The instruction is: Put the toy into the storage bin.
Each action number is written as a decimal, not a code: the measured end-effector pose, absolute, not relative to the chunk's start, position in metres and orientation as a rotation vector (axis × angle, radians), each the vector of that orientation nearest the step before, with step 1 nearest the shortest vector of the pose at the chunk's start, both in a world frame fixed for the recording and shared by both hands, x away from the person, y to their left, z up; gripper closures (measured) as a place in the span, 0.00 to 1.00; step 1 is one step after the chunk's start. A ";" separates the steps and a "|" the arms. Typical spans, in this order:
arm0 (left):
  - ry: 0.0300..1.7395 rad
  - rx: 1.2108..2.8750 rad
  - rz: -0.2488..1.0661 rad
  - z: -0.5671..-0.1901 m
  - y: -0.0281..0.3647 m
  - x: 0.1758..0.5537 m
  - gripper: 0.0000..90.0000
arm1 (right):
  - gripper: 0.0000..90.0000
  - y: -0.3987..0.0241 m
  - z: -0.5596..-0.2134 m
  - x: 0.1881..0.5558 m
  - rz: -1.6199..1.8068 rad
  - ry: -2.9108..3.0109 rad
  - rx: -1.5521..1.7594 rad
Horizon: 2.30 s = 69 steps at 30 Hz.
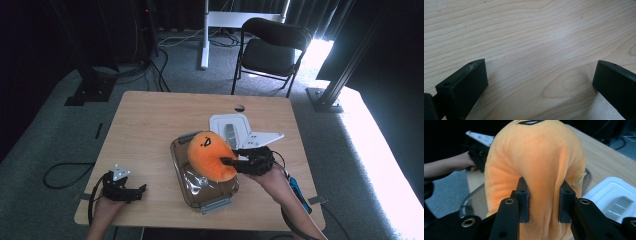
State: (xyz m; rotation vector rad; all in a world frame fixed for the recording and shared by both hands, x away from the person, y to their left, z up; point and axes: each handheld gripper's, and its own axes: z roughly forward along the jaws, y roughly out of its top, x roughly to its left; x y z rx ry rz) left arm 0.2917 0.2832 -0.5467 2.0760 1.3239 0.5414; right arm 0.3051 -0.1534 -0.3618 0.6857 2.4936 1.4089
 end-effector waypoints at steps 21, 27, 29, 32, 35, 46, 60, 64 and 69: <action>1.325 2.074 0.540 -0.547 0.283 0.292 0.00 | 0.76 -0.130 -0.393 0.294 1.298 2.650 0.610; 1.325 2.077 0.538 -0.547 0.283 0.292 0.00 | 0.76 -0.129 -0.403 0.298 1.274 2.662 0.637; 1.324 2.078 0.538 -0.547 0.283 0.292 0.00 | 0.76 -0.129 -0.404 0.299 1.264 2.667 0.639; 1.324 2.078 0.538 -0.547 0.283 0.292 0.00 | 0.76 -0.127 -0.411 0.302 1.243 2.685 0.646; 1.324 2.078 0.538 -0.547 0.283 0.292 0.00 | 0.76 -0.126 -0.413 0.303 1.232 2.695 0.644; 1.324 2.078 0.538 -0.547 0.283 0.292 0.00 | 0.74 -0.119 -0.419 0.308 1.167 2.743 0.644; 1.323 2.078 0.538 -0.547 0.283 0.292 0.00 | 0.71 -0.109 -0.416 0.316 1.104 2.790 0.639; 1.323 2.078 0.538 -0.547 0.283 0.292 0.00 | 0.68 -0.104 -0.418 0.317 1.053 2.809 0.629; 1.323 2.078 0.538 -0.547 0.283 0.292 0.00 | 0.62 -0.097 -0.417 0.317 0.978 2.824 0.606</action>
